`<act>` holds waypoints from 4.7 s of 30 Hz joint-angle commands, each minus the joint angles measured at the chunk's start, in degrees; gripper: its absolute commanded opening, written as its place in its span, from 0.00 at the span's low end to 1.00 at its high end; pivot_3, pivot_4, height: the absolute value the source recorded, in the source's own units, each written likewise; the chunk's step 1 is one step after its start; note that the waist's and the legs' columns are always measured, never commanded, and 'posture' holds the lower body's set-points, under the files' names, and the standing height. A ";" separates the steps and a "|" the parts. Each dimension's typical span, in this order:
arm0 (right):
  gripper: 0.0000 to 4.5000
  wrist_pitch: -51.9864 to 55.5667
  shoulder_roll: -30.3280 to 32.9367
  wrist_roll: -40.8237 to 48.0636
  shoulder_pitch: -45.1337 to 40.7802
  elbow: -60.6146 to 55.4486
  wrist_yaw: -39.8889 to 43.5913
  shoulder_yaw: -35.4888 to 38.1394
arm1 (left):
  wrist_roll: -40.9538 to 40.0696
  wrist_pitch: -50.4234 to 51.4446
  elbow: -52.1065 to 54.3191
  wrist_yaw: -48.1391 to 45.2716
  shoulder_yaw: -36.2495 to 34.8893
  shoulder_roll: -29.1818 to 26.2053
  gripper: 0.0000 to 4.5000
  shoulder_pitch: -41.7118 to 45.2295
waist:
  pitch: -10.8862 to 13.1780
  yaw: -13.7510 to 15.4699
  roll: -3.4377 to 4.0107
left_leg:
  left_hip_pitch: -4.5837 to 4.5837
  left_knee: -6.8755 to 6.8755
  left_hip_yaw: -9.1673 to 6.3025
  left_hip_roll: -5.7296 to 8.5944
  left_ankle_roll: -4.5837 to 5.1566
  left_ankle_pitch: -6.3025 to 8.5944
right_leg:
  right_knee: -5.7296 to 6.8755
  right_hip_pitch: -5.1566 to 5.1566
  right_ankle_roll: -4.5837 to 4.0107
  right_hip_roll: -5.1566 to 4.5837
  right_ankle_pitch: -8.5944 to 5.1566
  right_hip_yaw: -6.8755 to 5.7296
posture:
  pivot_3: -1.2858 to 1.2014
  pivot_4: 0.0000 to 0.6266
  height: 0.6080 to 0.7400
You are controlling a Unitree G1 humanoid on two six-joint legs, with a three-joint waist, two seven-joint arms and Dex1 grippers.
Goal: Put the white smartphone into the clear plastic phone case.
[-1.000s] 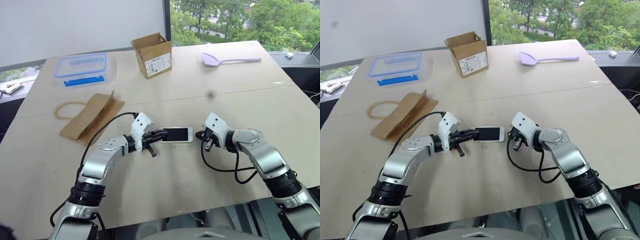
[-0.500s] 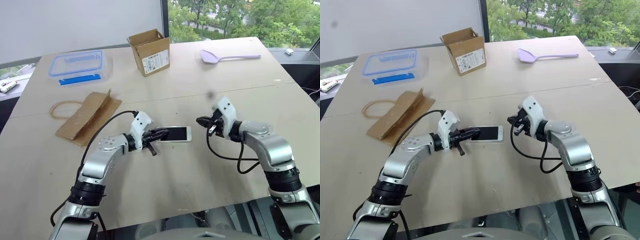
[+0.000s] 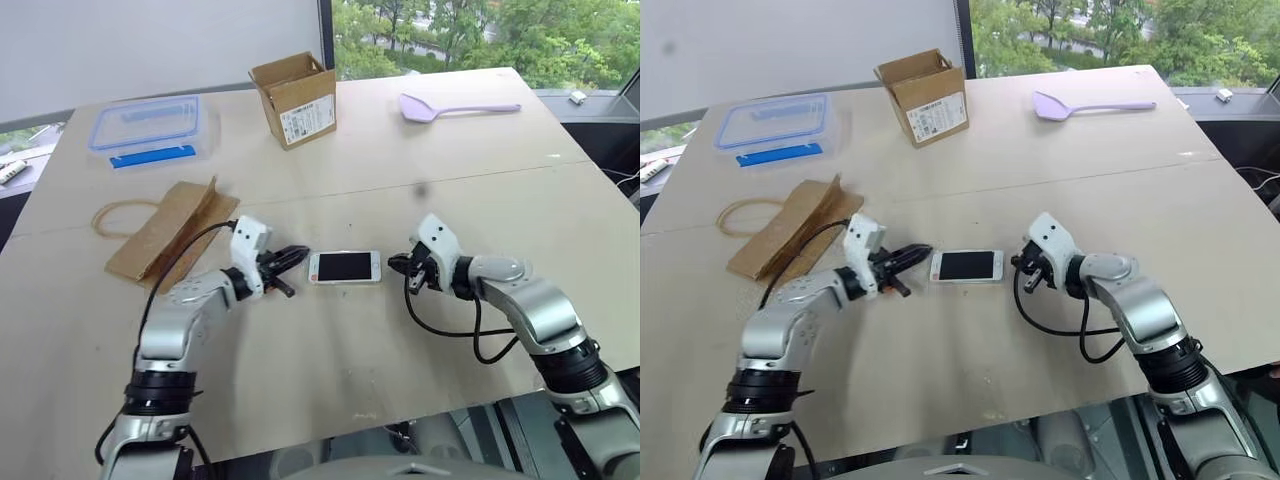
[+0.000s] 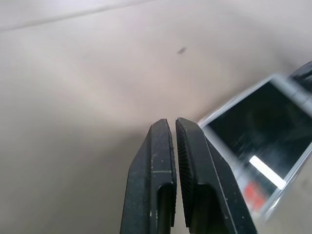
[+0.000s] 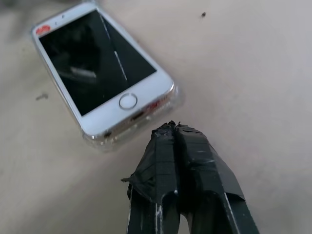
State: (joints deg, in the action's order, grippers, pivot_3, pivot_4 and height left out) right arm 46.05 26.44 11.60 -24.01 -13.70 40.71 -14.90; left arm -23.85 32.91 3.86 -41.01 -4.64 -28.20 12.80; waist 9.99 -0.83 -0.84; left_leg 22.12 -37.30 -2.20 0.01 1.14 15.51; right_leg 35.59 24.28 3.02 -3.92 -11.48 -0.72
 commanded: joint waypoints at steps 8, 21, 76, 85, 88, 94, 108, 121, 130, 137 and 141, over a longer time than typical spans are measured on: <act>0.00 -1.52 -0.33 0.83 -0.64 -2.72 0.50 -0.91 | 0.55 -1.38 1.79 -1.98 1.35 -2.21 0.04 -3.24 | 0.03 -0.16 -0.05 | -0.06 -0.01 0.10 -0.01 0.00 0.00 | 0.00 0.00 0.00 0.02 0.00 0.09 | 0.52 0.24 1.00; 0.00 -5.56 -0.01 -3.27 -4.12 -1.23 2.69 -7.88 | 0.10 -0.08 7.18 -2.46 5.11 -1.37 0.04 -4.29 | 0.03 0.05 -0.05 | -0.04 -0.05 0.10 0.08 0.00 0.00 | 0.01 -0.01 0.00 -0.04 0.01 0.11 | 0.52 0.24 1.00; 0.00 7.35 -1.85 -4.75 -9.17 12.34 6.00 -12.58 | 1.44 -2.88 9.90 -4.59 7.35 -1.22 0.04 -4.57 | -0.27 0.02 -0.17 | -0.50 -0.24 0.09 0.19 -0.07 -0.05 | 0.33 -0.48 -0.01 -0.08 0.03 0.10 | 0.52 0.24 1.00; 0.00 5.21 -1.85 -7.55 -6.85 18.35 6.40 -17.32 | 2.55 -6.37 6.69 -5.41 7.70 -0.89 0.04 -5.75 | -1.58 0.06 -0.16 | -0.84 -0.24 0.12 0.19 -0.06 -0.05 | 0.31 -0.82 -0.20 -0.08 -0.09 0.09 | 0.52 0.24 1.00; 0.00 3.06 -1.68 -9.15 -6.35 19.73 6.61 -19.32 | 2.81 -7.08 5.98 -5.53 7.91 -0.72 0.04 -5.65 | -1.83 0.03 -0.15 | -1.41 -0.13 0.14 0.18 -0.05 -0.04 | 0.27 -1.27 -0.03 -0.09 -0.26 0.11 | 0.52 0.24 1.00; 0.00 -5.44 -2.87 -11.10 -4.26 19.04 5.91 -18.03 | 3.12 -7.16 5.55 -5.36 8.02 -0.55 0.04 -5.11 | -2.63 -0.01 -0.21 | -1.58 -0.12 0.04 0.13 -0.05 -0.03 | 0.26 -1.41 0.01 -0.07 -0.29 0.11 | 0.52 0.24 1.00; 0.00 -8.73 2.67 -15.31 -1.68 18.03 10.30 -19.31 | 3.17 -5.36 6.35 -4.76 8.31 -0.29 0.04 -3.88 | -2.51 0.05 -0.04 | -1.53 -0.10 0.03 -0.05 -0.05 -0.03 | 0.20 -1.36 0.02 -0.07 -0.30 0.10 | 0.52 0.24 1.00; 0.00 8.06 -7.49 -4.27 -3.09 18.09 4.51 -4.42 | 2.80 -4.85 7.38 -4.53 8.26 -0.54 0.04 -4.38 | -2.39 -0.09 0.06 | -1.79 -0.10 0.09 -0.24 -0.06 -0.03 | 0.20 -1.48 0.01 -0.02 -0.30 0.11 | 0.52 0.24 1.00; 0.00 8.64 -7.06 -5.68 -3.91 19.59 1.81 -8.28 | 2.90 -4.48 6.92 -4.54 8.66 -0.33 0.04 -3.36 | -2.30 -0.09 0.17 | -1.39 0.09 0.11 -0.16 -0.06 -0.03 | 0.16 -1.12 -0.02 -0.02 -0.30 0.11 | 0.52 0.24 1.00; 0.00 -13.88 -9.84 -3.71 3.32 7.86 -2.81 2.32 | 1.29 -6.79 9.54 -2.20 5.97 2.11 0.04 -4.44 | -1.65 0.03 0.19 | -1.08 0.07 0.07 -0.17 -0.06 -0.03 | 0.15 -0.88 -0.01 -0.03 -0.31 0.10 | 0.52 0.24 1.00; 0.20 -16.38 -8.54 2.49 7.88 1.46 0.48 7.40 | -3.59 -4.84 11.69 -1.05 2.31 4.77 0.06 -5.04 | -1.18 0.10 0.10 | -0.23 -0.06 0.10 -0.10 -0.09 -0.06 | 0.18 -0.11 0.09 -0.03 -0.05 0.12 | 0.52 0.24 1.00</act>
State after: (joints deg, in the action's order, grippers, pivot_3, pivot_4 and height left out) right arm 31.69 16.72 11.58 -17.21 -7.87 40.26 -10.77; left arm -24.11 27.78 12.19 -42.22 0.23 -23.83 8.13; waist 8.81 -0.73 -0.74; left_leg 21.96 -37.37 -2.12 -0.09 1.04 15.45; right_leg 35.77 24.20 3.02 -3.96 -11.48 -0.60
